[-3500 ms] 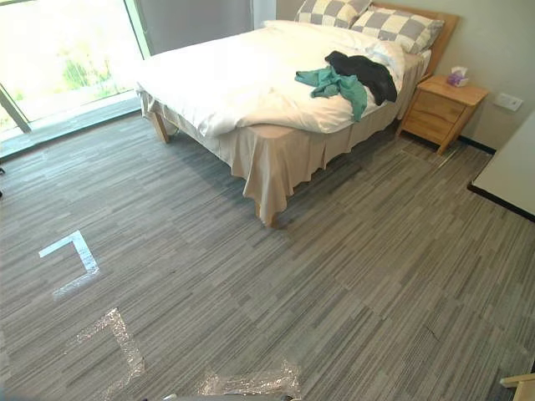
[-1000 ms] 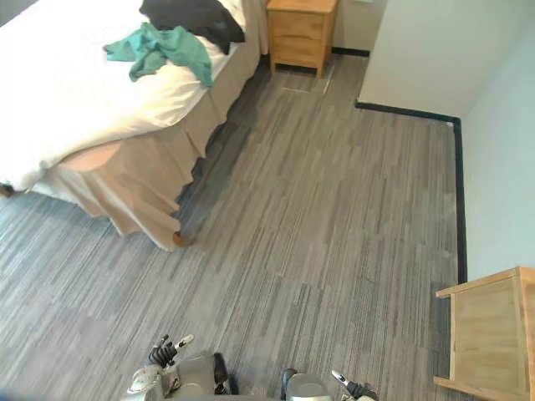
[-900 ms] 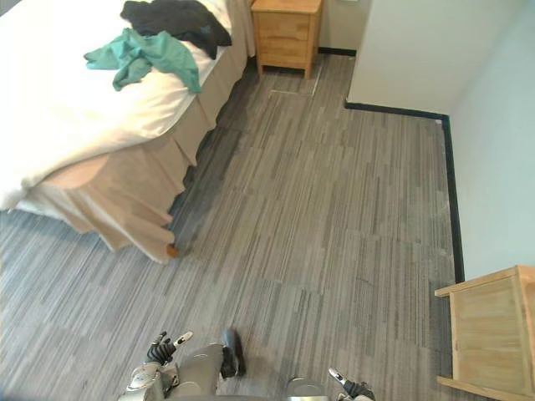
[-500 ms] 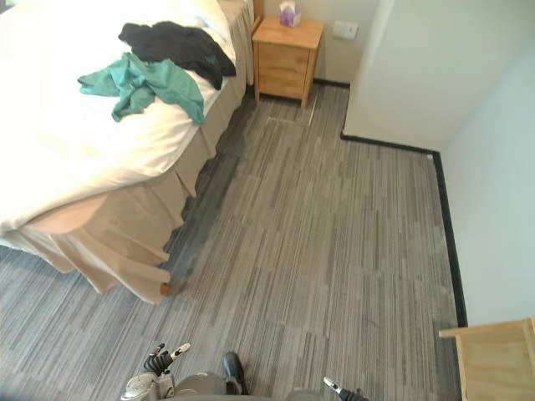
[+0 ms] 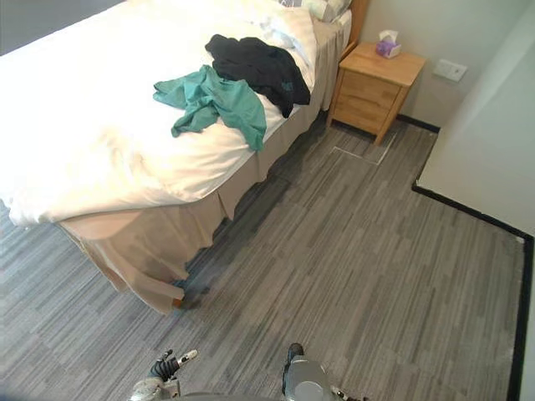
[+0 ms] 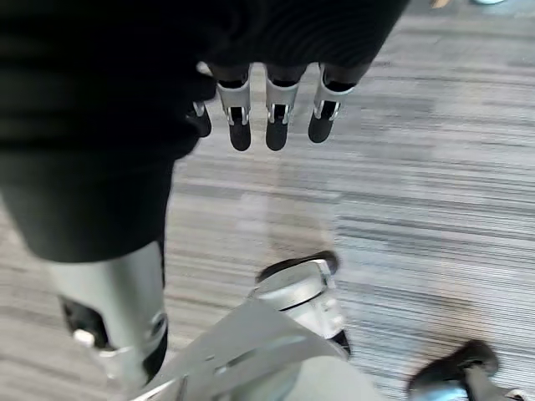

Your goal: Tidy the bed and pick cloth on bed and put in laundry

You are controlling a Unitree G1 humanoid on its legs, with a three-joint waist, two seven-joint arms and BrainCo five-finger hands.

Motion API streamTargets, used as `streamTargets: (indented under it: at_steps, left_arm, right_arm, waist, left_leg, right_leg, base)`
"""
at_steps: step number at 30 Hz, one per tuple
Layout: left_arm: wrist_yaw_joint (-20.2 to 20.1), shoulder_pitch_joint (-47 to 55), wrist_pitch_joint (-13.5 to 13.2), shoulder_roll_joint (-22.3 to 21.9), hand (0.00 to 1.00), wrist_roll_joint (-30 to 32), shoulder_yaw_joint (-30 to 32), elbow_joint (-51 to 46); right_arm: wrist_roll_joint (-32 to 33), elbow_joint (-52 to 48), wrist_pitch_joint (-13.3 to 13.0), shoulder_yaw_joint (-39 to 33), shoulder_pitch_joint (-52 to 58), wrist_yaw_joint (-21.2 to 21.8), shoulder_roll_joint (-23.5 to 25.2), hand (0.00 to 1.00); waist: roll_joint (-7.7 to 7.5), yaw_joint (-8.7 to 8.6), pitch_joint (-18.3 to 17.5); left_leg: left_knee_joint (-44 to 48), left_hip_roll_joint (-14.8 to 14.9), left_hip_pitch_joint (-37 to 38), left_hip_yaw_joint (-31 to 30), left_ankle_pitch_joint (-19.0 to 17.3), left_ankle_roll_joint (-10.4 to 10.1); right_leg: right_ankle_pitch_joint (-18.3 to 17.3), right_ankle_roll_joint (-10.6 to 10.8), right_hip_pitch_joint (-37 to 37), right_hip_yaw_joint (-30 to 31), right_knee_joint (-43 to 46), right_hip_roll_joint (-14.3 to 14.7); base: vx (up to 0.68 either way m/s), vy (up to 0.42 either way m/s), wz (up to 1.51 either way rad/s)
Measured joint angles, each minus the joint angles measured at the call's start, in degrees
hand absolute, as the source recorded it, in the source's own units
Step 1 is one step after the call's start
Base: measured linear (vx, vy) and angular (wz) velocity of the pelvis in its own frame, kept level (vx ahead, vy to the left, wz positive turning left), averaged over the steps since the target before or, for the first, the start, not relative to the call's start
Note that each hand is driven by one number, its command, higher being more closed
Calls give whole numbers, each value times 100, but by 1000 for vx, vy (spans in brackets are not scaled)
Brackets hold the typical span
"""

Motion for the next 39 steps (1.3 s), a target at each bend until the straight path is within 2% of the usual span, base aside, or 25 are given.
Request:
streamTargets:
  at_steps: [1,2,3,4,5,7,9,10,11,12,13,15,17,18,21,22,23,25,27,29,31,32,33,36,39]
  left_arm:
    - [0,0,0,-4,0,-3,1,-31]
    - [1,9,-17,-2,0,-2,57,-92]
    - [3,0,-37,-3,0,-18,129,-190]
    - [4,-5,-41,-5,0,-29,155,-243]
    - [6,12,-70,-3,0,-147,173,-320]
    - [27,16,-100,10,0,-291,269,-325]
    - [94,-7,-122,11,0,-390,199,-391]
    - [102,-12,-122,16,0,-393,114,-391]
    - [105,-3,-121,16,0,-393,-59,-377]
    - [107,-11,-116,85,0,-392,-171,-362]
    - [105,-29,-121,246,0,-394,-201,-386]
    - [103,-38,-109,321,0,-400,-197,-386]
    - [103,7,-91,350,0,-410,-184,-359]
    - [93,44,-85,346,0,-407,-184,-354]
    - [72,111,-54,311,0,-396,-258,-241]
    - [70,118,-49,307,0,-392,-416,-218]
    - [70,77,-47,356,0,-396,-433,-106]
    - [74,77,-48,398,0,-396,-423,-38]
    - [75,94,-48,408,0,-393,-394,-35]
    - [75,99,-53,405,0,-407,-335,-42]
    - [78,81,-59,416,0,-410,-238,-58]
    - [85,73,-61,464,0,-406,-122,-44]
    - [86,71,-58,483,0,-410,-86,-46]
    - [82,5,-54,269,0,-411,179,-40]
    - [73,33,-62,213,0,-460,415,-42]
  right_arm:
    - [-1,-1,-2,15,0,-2,7,0]
    - [-4,-9,-9,55,-1,-8,6,0]
    - [-6,-20,-12,172,-2,-11,-37,0]
    - [-7,-37,-15,264,-6,-17,-74,0]
    - [-8,-51,-16,345,-27,-40,-109,0]
    - [-10,-51,-22,403,-91,-59,-88,0]
    - [-54,-2,-21,473,-197,-66,-100,0]
    - [-92,2,-14,466,-232,-67,-117,0]
    - [-180,7,-1,476,-245,-69,-194,0]
    - [-229,33,15,487,-289,-76,-143,0]
    - [-251,80,14,498,-319,-77,-19,0]
    - [-299,80,12,479,-322,-80,34,0]
    - [-343,77,16,448,-294,-78,71,0]
    - [-345,87,15,433,-276,-77,114,0]
    - [-351,69,10,332,-218,-49,44,0]
    - [-355,61,3,288,-162,-30,14,0]
    - [-348,-7,-1,225,-160,-19,64,0]
    - [-348,-88,-19,209,-94,-16,99,0]
    - [-346,-170,-57,209,-76,-17,126,0]
    - [-342,-173,-84,212,-85,-19,128,0]
    - [-344,-160,-77,218,-91,-21,139,0]
    - [-341,-99,-68,221,-96,-27,202,0]
    - [-340,-61,-26,223,-92,-28,215,0]
    - [-339,-92,-12,244,-144,-32,100,0]
    - [-340,-93,5,337,-124,-34,107,0]
  waist:
    - [-1,7,1]
    - [-9,54,-12]
    - [-52,48,14]
    - [-6,57,31]
    - [3,100,78]
    - [-62,93,100]
    - [-107,123,99]
    - [-90,104,91]
    - [12,88,81]
    - [-88,71,14]
    - [-376,80,-21]
    - [-489,105,-26]
    - [-478,100,-43]
    - [-450,101,-64]
    - [-304,72,-180]
    - [-238,65,-189]
    - [-273,50,-172]
    - [-283,51,-165]
    - [-283,55,-163]
    - [-297,80,-155]
    - [-384,102,-130]
    - [-537,167,-143]
    - [-540,191,-162]
    - [-409,240,-103]
    - [-435,290,-129]
  left_leg:
    - [322,30,-101,-1,-45,-67]
    - [1251,109,-505,-25,-154,-239]
    - [2480,224,-1112,-107,-131,-299]
    - [3092,315,-1393,-120,-12,-373]
    - [4077,537,-1803,72,-10,-332]
    - [4513,720,-2119,683,-238,-181]
    - [3406,447,-2337,1362,-432,-47]
    - [2829,317,-2373,1485,-295,20]
    - [1661,148,-2424,1889,381,471]
    - [1433,25,-2321,2196,278,707]
    - [984,-333,-2284,2466,473,859]
    - [790,-493,-2277,2746,552,961]
    - [374,-724,-2032,2627,620,1062]
    - [194,-808,-1857,2481,624,1060]
    - [-281,-880,-1352,1934,598,1020]
    - [-449,-893,-1201,1653,563,994]
    - [-499,-894,-1068,1416,566,998]
    - [-517,-862,-848,1145,562,990]
    - [-510,-844,-726,890,528,925]
    - [-514,-835,-713,564,494,810]
    - [-544,-833,-795,331,454,634]
    - [-659,-840,-779,340,412,544]
    - [-787,-704,-765,464,455,461]
    - [-1027,-370,-751,816,793,69]
    - [-1111,-273,-537,826,875,31]
  right_leg:
    - [-32,-40,119,-58,-36,-4]
    - [-127,-57,299,-171,-101,-22]
    - [-156,-108,485,-329,-202,-26]
    - [-169,-136,623,-417,-282,-11]
    - [-191,-175,901,-523,-463,-5]
    - [-165,-140,1394,-628,-807,-87]
    - [-109,-4,1735,-735,-1033,-343]
    - [-103,57,1764,-783,-1035,-377]
    - [-155,244,1841,-907,-1034,-336]
    - [-226,366,1892,-993,-1047,-476]
    - [-170,454,1824,-1129,-1062,-706]
    - [-32,563,1876,-1293,-1154,-785]
    - [361,609,2138,-1403,-1220,-749]
    - [520,646,2236,-1406,-1099,-731]
    - [1020,748,1645,-1353,1040,-1004]
    - [949,687,1125,-1196,2192,-1176]
    - [441,599,725,-1066,2988,-1222]
    - [-11,659,315,-872,3357,-1118]
    - [-263,643,51,-866,3054,-1092]
    - [-310,548,-69,-849,1998,-1090]
    - [39,392,-3,-556,722,-1006]
    - [433,434,151,-282,114,-996]
    - [355,423,306,-307,-227,-854]
    - [256,408,391,-535,-386,-632]
    - [257,407,695,-613,-579,-509]
  base:
    - [280,-193,57]
    - [255,-158,54]
    - [259,-138,52]
    - [265,-87,40]
    - [284,-54,33]
    - [295,-20,24]
    - [324,96,14]
    - [292,160,32]
    - [251,156,65]
    - [436,258,102]
    - [364,223,95]
    - [233,180,80]
    - [189,151,88]
    - [253,91,81]
    - [285,81,95]
    - [275,-6,100]
    - [279,-19,100]
    - [246,-31,99]
    - [194,-87,89]
    - [117,-180,88]
    - [85,-264,73]
    - [100,-348,65]
    - [100,-348,53]
    - [125,-265,36]
    - [60,-97,11]
